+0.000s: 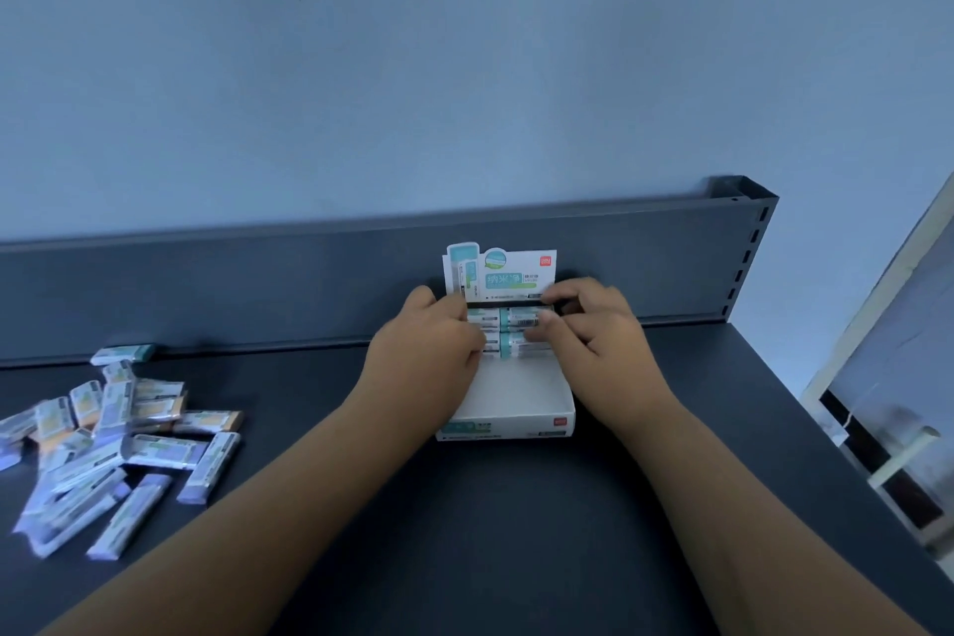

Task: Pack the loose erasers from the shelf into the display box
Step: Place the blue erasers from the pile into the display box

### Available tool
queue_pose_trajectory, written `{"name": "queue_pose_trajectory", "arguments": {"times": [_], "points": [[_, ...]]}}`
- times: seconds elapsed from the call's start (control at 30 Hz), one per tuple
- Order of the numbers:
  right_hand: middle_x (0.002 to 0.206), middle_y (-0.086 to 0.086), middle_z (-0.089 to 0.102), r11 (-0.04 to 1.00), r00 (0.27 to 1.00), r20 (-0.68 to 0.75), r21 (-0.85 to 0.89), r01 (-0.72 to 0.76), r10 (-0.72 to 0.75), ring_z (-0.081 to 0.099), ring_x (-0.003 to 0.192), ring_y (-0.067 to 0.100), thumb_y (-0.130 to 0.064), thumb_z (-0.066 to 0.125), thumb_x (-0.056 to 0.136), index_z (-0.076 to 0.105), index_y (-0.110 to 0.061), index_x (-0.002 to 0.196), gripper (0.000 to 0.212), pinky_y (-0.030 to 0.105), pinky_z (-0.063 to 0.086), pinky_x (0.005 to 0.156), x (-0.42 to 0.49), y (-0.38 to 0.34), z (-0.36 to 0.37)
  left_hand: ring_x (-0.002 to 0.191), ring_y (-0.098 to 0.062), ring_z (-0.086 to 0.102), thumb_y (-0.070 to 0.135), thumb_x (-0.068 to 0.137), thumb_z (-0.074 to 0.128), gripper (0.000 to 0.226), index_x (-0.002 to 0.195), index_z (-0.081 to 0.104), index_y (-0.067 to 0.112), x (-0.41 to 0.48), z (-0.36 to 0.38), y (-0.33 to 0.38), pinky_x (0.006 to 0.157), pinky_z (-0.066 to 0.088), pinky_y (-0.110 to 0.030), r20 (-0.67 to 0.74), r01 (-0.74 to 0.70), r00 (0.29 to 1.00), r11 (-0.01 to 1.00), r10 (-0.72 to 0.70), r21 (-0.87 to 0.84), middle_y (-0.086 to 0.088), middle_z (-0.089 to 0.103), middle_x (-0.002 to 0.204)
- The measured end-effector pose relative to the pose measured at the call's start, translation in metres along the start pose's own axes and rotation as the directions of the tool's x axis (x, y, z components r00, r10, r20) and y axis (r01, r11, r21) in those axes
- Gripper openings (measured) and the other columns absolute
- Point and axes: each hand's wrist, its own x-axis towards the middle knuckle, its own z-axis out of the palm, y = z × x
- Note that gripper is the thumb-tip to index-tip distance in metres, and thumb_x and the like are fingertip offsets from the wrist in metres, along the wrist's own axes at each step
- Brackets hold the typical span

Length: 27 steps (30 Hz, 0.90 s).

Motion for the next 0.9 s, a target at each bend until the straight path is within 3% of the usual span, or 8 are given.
{"name": "queue_pose_trajectory", "arguments": {"times": [0.13,0.27,0.37,0.6,0.8,0.9], "points": [[0.116,-0.015,0.059,0.995,0.998,-0.034,-0.085,0.048,-0.051,0.047,0.11,0.008,-0.035,0.055,0.096,0.08,-0.01,0.074,0.042,0.027,0.043,0.095,0.0,0.002,0.002,0.081,-0.019,0.039,0.025,0.089,0.068,0.017,0.073,0.074,0.021,-0.001,0.002,-0.001,0.047,0.046,-0.03,-0.024,-0.008,1.0,1.0,0.008,-0.001,0.008,0.055,0.079],[0.118,-0.02,0.056,0.998,0.999,0.008,-0.053,0.038,-0.037,0.042,0.113,0.005,-0.047,0.045,0.094,0.084,-0.028,0.087,0.044,0.014,0.035,0.097,0.001,-0.005,0.002,0.078,-0.02,0.042,0.024,0.084,0.075,0.011,0.074,0.076,0.022,-0.003,0.003,0.0,0.043,0.043,-0.028,-0.024,-0.014,1.0,1.0,0.014,0.005,0.007,0.055,0.076],[0.115,-0.025,0.052,0.999,0.998,0.05,-0.033,-0.034,0.035,0.039,0.114,0.005,-0.037,0.049,0.099,0.083,-0.036,0.091,0.035,0.007,0.027,0.096,0.003,-0.006,0.004,0.076,-0.021,0.044,0.023,0.079,0.08,0.011,0.07,0.076,0.021,-0.003,0.003,0.001,0.042,0.037,-0.026,-0.01,-0.025,1.0,0.999,0.025,0.038,0.006,0.055,0.074],[0.112,-0.023,0.052,0.997,0.995,0.076,-0.033,-0.069,0.071,0.038,0.112,0.004,-0.028,0.053,0.102,0.082,-0.035,0.094,0.031,0.001,0.024,0.093,0.003,-0.008,0.002,0.077,-0.02,0.045,0.027,0.08,0.077,0.012,0.07,0.076,0.021,-0.002,0.002,0.002,0.047,0.048,-0.03,0.02,-0.044,0.999,0.998,0.043,0.042,0.007,0.057,0.075],[0.112,-0.011,0.053,0.997,0.999,0.015,-0.065,-0.031,0.032,0.041,0.11,0.009,-0.033,0.061,0.098,0.083,-0.022,0.081,0.03,0.001,0.025,0.093,-0.001,-0.008,0.004,0.1,-0.02,0.045,0.045,0.098,0.052,0.035,0.102,0.077,0.021,0.002,-0.014,0.011,0.071,0.044,-0.029,0.17,-0.045,0.985,0.995,0.029,0.09,0.005,0.06,0.099],[0.109,-0.01,0.05,0.998,0.999,0.039,-0.063,-0.031,0.033,0.046,0.113,0.013,-0.035,0.061,0.098,0.079,-0.017,0.079,0.032,0.017,0.037,0.098,-0.002,-0.005,0.005,0.102,-0.017,0.041,0.046,0.101,0.044,0.039,0.107,0.073,0.021,0.007,-0.024,0.015,0.07,0.038,-0.028,0.281,-0.048,0.96,0.992,0.014,0.114,0.006,0.057,0.103]]}}
